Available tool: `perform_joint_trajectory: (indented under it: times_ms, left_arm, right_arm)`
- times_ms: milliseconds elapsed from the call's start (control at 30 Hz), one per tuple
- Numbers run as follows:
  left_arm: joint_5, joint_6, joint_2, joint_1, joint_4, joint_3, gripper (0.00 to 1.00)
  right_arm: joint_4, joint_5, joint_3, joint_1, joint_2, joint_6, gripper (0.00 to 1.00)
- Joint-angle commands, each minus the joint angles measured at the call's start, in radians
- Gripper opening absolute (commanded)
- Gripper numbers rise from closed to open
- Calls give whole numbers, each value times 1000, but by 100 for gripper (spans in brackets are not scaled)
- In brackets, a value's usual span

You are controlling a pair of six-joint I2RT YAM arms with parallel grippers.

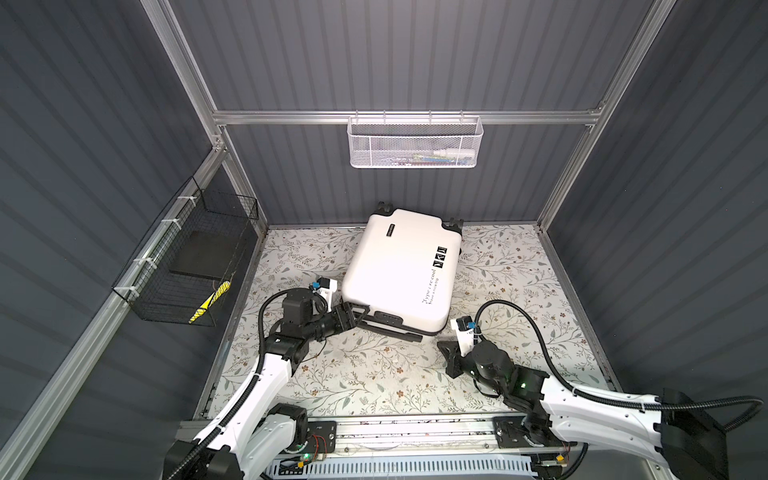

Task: Pack the luggage

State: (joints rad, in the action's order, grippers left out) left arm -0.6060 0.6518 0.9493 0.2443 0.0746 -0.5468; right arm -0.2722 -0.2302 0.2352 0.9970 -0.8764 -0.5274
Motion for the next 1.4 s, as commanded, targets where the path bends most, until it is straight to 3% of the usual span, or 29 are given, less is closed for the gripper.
perform_joint_trajectory:
  times_ms: [0, 133, 267, 467, 633, 733, 900, 1000, 1367]
  left_arm:
    - [18, -16, -4, 1, 42, -33, 78]
    - [55, -63, -14, 1, 139, -103, 80]
    - [102, -99, -20, 1, 229, -186, 84]
    - [180, -149, 10, 0, 333, -344, 92]
    - [268, -202, 130, -11, 435, -523, 96]
    - [266, -229, 221, -48, 450, -615, 98]
    - [123, -225, 356, -179, 368, -674, 99]
    - [80, -255, 430, -195, 363, -710, 100]
    - [-70, -219, 441, -195, 210, -537, 100]
  right_arm:
    - [51, -18, 37, -3, 84, -10, 23]
    - [191, -41, 48, -13, 205, -22, 45]
    - [350, -64, 69, -59, 343, -38, 53]
    - [557, -26, 157, -236, 456, -54, 63]
    - [627, 30, 252, -383, 366, -61, 75]
    - [645, 101, 328, -461, 245, -54, 77]
    - [616, 249, 409, -602, 58, -62, 78]
    - [573, 365, 437, -680, -29, -90, 78]
    - [544, 470, 552, -716, -273, -79, 78]
